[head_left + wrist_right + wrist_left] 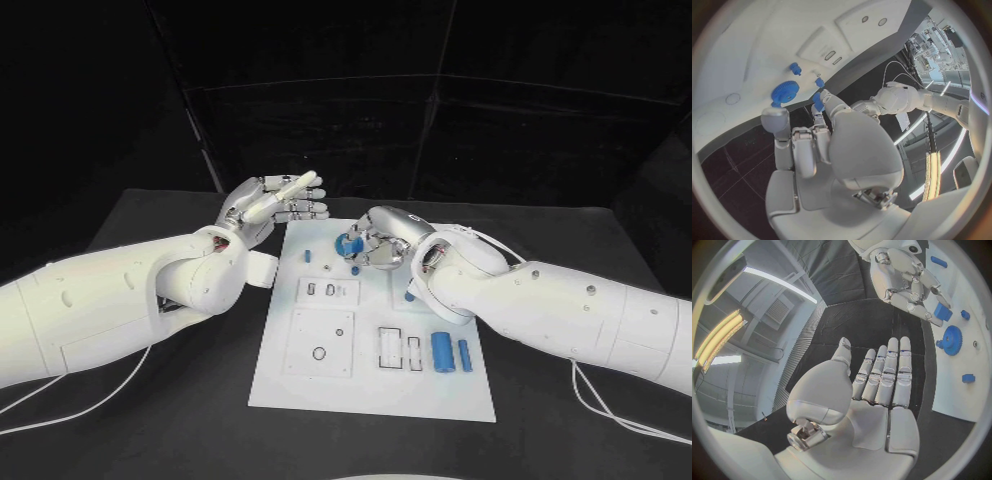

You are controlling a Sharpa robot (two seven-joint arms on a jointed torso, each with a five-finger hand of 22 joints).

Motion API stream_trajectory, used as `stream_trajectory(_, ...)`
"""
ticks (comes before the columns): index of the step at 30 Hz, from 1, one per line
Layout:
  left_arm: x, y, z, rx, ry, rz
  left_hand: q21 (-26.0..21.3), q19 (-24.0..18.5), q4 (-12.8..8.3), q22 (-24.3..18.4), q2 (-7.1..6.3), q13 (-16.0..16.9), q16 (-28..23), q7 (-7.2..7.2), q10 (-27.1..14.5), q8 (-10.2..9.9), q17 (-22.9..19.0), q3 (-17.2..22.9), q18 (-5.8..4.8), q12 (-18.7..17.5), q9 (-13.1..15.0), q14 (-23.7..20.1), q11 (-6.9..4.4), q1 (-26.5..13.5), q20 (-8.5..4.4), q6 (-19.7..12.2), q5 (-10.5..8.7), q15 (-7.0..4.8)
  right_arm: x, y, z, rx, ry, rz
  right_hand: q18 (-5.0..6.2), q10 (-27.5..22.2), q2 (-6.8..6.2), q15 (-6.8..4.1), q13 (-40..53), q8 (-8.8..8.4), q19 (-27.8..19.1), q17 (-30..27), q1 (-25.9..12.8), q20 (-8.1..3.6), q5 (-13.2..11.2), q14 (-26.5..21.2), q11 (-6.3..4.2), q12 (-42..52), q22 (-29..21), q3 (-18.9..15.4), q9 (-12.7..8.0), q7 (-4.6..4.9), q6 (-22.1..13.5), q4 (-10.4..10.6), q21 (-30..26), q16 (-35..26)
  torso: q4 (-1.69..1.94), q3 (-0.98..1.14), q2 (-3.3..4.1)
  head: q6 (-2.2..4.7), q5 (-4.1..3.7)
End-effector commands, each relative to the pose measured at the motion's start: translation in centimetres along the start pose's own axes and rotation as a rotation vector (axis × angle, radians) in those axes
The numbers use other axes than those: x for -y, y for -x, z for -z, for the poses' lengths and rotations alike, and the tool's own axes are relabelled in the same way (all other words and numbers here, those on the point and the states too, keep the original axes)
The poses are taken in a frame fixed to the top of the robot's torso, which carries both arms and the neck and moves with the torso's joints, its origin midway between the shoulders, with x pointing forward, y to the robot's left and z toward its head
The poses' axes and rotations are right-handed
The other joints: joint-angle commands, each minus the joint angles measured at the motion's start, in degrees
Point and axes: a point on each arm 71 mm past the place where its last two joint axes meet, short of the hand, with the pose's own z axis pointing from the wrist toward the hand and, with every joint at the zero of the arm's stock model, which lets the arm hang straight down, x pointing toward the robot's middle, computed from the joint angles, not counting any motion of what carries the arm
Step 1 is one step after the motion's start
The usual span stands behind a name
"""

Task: Assemble the parts on the task board

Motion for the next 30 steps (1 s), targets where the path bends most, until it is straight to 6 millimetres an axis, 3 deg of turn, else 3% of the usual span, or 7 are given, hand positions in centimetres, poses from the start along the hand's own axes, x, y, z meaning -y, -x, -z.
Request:
stream_trajectory(1, 0.2, -0.1, -0.2, -0.005, -0.01, 0.007, -0.21, 0.35, -0.35, -0.06, 0.35, -0.07, -0.21, 1.91, -0.01, -0.23, -0.06, 0.05, 0.55, -0.26, -0.09, 0.32, 0.19, 0.13, -0.13, 0.4, 0.17, 0.24, 0.0, -1.0, -0.1, -0.067, -0.034, 0.073, -0.39, -0.09, 0.1, -0.44, 4.78, 0.56, -0.12, 11.87, -0.69, -0.33, -0.1, 5.36, -0.31, -0.08, -0.08, 0.36, 0.28, -0.96, 1.72, -0.08, 0.09, 0.25, -0.01, 0.03, -0.02, -0.35, 0.64)
stream_trajectory(9, 0.4, 0.0, -0.4, -0.001, -0.015, 0.003, -0.21, 0.35, -0.35, -0.06, 0.35, -0.07, -0.21, 1.91, -0.01, -0.23, -0.06, 0.05, 0.55, -0.26, -0.09, 0.32, 0.19, 0.13, -0.13, 0.4, 0.17, 0.24, -1.0, -3.0, -0.1, -0.124, -0.03, 0.104, -0.37, -0.12, 0.0, -0.48, 4.75, 0.62, -0.17, 11.81, -0.82, -0.36, -0.09, 5.35, -0.36, -0.12, -0.22, 0.43, 0.29, -1.01, 1.83, -0.12, 0.03, 0.23, -0.26, 0.21, 0.02, -0.91, 1.61)
stream_trajectory(13, 0.4, 0.0, -0.4, -0.002, -0.015, 0.003, -0.21, 0.35, -0.35, -0.06, 0.35, -0.07, -0.21, 1.91, -0.01, -0.23, -0.06, 0.05, 0.55, -0.26, -0.09, 0.32, 0.19, 0.13, -0.13, 0.4, 0.17, 0.24, -1.3, -3.6, 0.0, -0.142, -0.027, 0.109, -0.36, -0.16, -0.08, -0.49, 4.69, 0.64, -0.21, 11.7, -0.92, -0.37, -0.1, 5.32, -0.37, -0.18, -0.3, 0.44, 0.3, -1.02, 1.87, -0.13, -0.02, 0.19, -0.13, 0.21, 0.01, -1.06, 1.71)
stream_trajectory(30, 0.3, -0.2, -0.6, -0.006, -0.014, 0.005, -0.26, 0.44, -0.38, -0.09, 0.34, -0.05, -0.26, 1.87, 0.09, -0.28, -0.07, 0.02, 0.55, -0.3, -0.08, 0.42, 0.17, 0.09, -0.14, 0.47, 0.17, 0.22, -1.8, -4.9, 0.5, -0.191, -0.019, 0.115, -0.34, -0.16, -0.35, -0.56, 4.71, 0.7, -0.29, 11.58, -1.73, -0.43, -0.4, 5.29, -0.43, -0.2, -0.46, 0.51, 0.29, -1.09, 1.99, 0.02, -0.13, 0.14, -0.23, 0.23, 0.03, -1.72, 1.68)
